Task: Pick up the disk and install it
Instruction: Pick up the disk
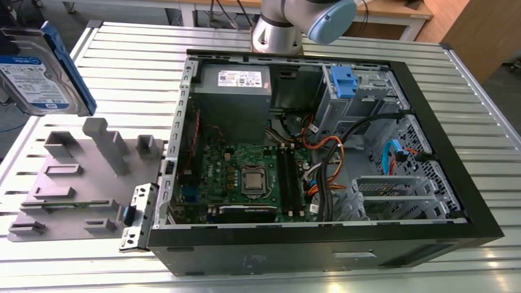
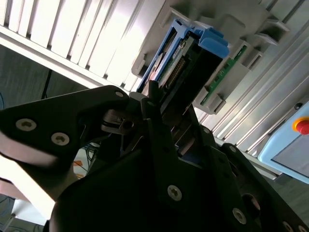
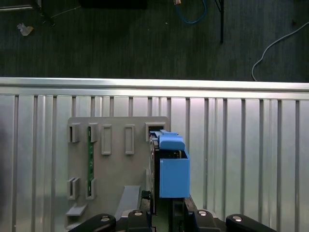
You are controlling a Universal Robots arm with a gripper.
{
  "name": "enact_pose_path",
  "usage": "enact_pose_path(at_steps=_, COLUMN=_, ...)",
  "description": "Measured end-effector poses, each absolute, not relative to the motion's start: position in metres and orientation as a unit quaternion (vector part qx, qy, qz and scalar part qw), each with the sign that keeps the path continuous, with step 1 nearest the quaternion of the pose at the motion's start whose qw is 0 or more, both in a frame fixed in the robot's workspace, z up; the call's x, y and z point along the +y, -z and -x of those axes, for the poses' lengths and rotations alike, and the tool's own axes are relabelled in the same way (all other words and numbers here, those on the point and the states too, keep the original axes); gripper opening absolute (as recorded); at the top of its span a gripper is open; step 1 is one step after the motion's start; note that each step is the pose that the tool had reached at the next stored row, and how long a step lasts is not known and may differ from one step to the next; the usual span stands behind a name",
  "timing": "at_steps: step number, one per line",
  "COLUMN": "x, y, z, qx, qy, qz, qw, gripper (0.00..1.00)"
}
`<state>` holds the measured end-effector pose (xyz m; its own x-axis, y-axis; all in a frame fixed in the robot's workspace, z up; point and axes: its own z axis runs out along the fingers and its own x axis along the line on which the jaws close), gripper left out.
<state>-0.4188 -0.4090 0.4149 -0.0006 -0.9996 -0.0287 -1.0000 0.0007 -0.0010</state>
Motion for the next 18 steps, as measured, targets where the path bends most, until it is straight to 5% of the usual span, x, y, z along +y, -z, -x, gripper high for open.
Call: enact_pose_path(at_steps=18, x=-0.409, y=-0.450, z=0.419, qx=0.707, qy=-0.010, qz=0.707, qw=0.011, gripper=0.35)
